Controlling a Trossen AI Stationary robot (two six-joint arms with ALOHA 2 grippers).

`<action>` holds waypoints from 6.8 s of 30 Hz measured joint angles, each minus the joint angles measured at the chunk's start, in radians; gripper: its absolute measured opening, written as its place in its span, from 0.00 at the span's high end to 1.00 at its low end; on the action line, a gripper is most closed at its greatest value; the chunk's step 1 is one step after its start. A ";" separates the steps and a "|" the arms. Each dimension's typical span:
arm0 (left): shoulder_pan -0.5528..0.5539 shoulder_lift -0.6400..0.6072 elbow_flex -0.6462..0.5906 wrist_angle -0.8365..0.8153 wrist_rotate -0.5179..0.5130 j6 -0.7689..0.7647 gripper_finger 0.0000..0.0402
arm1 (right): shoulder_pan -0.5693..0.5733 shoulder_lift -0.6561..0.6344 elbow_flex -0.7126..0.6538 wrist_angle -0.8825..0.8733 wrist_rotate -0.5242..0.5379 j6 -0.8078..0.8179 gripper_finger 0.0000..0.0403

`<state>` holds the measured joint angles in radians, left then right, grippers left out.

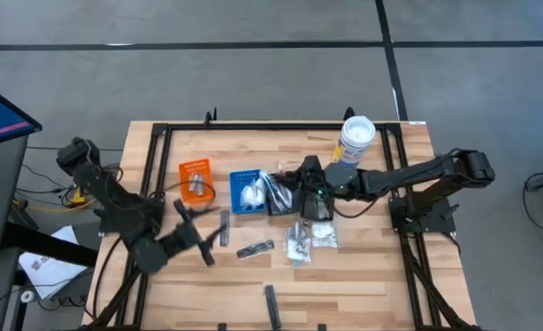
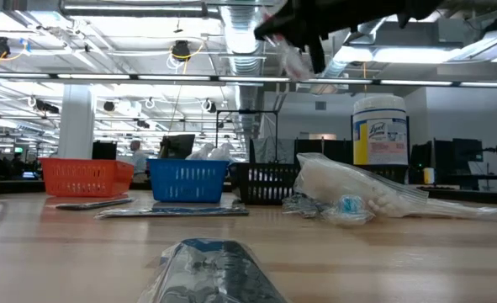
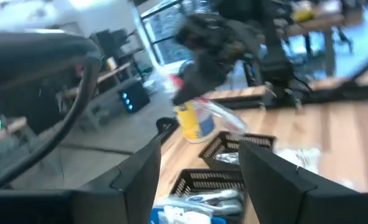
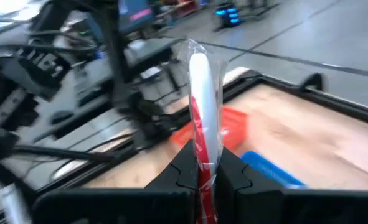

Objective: Pick & Place Travel size toiletries
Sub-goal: Put the orange toothbrush into the left black bin, then put the black comb into the right black bin

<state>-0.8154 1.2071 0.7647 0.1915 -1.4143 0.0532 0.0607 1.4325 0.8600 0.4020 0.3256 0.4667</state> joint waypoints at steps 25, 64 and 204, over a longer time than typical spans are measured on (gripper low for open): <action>0.254 -0.302 -0.105 0.018 0.322 -0.215 0.48 | -0.183 0.354 0.052 0.044 0.036 0.202 0.98; 0.227 -0.301 -0.107 0.007 0.327 -0.211 0.48 | -0.089 0.124 0.193 -0.284 -0.111 -0.160 0.27; -0.091 0.401 -0.082 -0.488 0.994 -1.264 1.00 | 0.239 1.188 1.412 -1.088 -0.340 -0.320 1.00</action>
<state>-0.9061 1.6079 0.6823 -0.2965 -0.4200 -1.2104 0.3000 2.6209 2.2719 -0.6856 -0.0141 0.1471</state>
